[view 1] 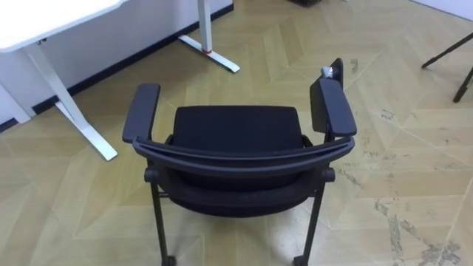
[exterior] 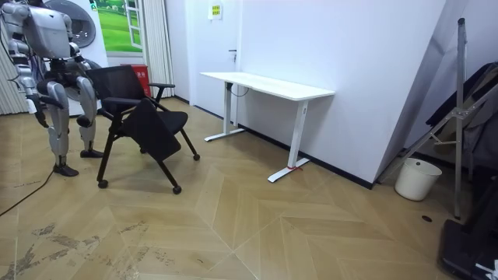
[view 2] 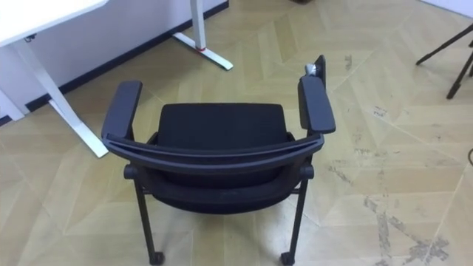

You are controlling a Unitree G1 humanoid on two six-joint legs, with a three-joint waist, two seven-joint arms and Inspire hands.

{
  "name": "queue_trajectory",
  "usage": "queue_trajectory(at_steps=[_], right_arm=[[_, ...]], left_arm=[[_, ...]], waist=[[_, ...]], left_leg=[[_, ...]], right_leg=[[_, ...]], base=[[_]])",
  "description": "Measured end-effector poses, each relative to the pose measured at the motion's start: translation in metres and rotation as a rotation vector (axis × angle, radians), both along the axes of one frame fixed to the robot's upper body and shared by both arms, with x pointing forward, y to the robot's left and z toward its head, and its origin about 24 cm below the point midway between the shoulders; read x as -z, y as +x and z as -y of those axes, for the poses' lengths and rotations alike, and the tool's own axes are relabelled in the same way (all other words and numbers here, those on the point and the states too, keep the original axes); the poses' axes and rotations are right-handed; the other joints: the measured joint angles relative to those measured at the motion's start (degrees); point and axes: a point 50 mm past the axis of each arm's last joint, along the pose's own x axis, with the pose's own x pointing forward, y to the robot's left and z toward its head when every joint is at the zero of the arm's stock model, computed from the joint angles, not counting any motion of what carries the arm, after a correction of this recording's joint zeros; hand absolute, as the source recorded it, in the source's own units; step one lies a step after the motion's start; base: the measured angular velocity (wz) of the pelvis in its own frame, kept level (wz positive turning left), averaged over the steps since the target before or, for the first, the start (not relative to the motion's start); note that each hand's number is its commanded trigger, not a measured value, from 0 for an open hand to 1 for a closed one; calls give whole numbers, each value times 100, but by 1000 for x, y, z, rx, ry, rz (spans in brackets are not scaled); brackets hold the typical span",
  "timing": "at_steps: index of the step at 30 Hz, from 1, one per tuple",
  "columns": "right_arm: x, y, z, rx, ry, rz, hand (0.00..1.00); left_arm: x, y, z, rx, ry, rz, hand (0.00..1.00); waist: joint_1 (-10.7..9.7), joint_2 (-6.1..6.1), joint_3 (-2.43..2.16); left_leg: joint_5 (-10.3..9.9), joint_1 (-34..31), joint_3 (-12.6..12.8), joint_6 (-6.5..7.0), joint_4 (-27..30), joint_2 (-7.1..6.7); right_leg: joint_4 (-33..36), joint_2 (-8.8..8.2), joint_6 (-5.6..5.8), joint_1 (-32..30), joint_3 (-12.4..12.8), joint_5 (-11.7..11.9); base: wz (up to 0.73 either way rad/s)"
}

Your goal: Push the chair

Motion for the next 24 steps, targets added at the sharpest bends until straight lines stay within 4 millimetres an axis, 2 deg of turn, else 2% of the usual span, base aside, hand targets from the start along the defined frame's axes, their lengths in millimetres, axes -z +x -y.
queue_trajectory(at_steps=[2,4,10,15,17,20,22,23,24], right_arm=[[0,0,1,7,-3,-1,0],[0,-2,2,28,-4,-8,0],[-1,-9,8,111,-31,-40,0],[-3,-5,16,93,-57,-33,0],[-5,-5,21,107,-71,-28,0],[-9,-4,33,76,-111,-36,0],[-12,-5,42,71,-136,-34,0],[-12,-6,43,79,-139,-32,0],[-13,-7,45,80,-145,-34,0]], left_arm=[[0,-5,-1,-11,0,-11,0],[0,-10,-3,-48,9,-21,0],[-4,-27,-22,-191,134,-62,0],[-12,-25,-43,-133,267,-79,0],[-19,-18,-57,-123,327,-64,0],[-38,5,-87,-39,488,-15,0],[-61,32,-108,31,622,71,0],[-68,41,-112,53,660,102,0],[-82,58,-118,106,729,155,0]], waist=[[3,-63,6],[12,14,-5],[111,18,13],[181,102,8],[179,155,-5],[175,268,-3],[155,369,-1],[147,391,2],[149,439,-1]], left_leg=[[0,4,-4,0,-4,0],[0,18,-10,0,-8,0],[-1,115,-12,-1,-30,1],[-3,110,-36,-1,-36,6],[-3,112,-85,-1,-29,5],[0,110,-91,1,-22,3],[0,95,-96,1,-25,-4],[1,89,-105,2,-23,-6],[1,72,-109,2,-23,-8]], right_leg=[[1,0,0,5,-14,0],[1,2,0,20,-8,0],[1,1,0,94,2,0],[2,5,-1,91,-18,0],[1,5,-1,96,-43,0],[7,4,-2,106,-67,1],[5,2,-2,108,-63,1],[4,0,-2,96,-65,1],[4,-2,-2,79,-69,1]], base=[[0],[0],[0],[1],[8],[3],[0],[4],[0]])
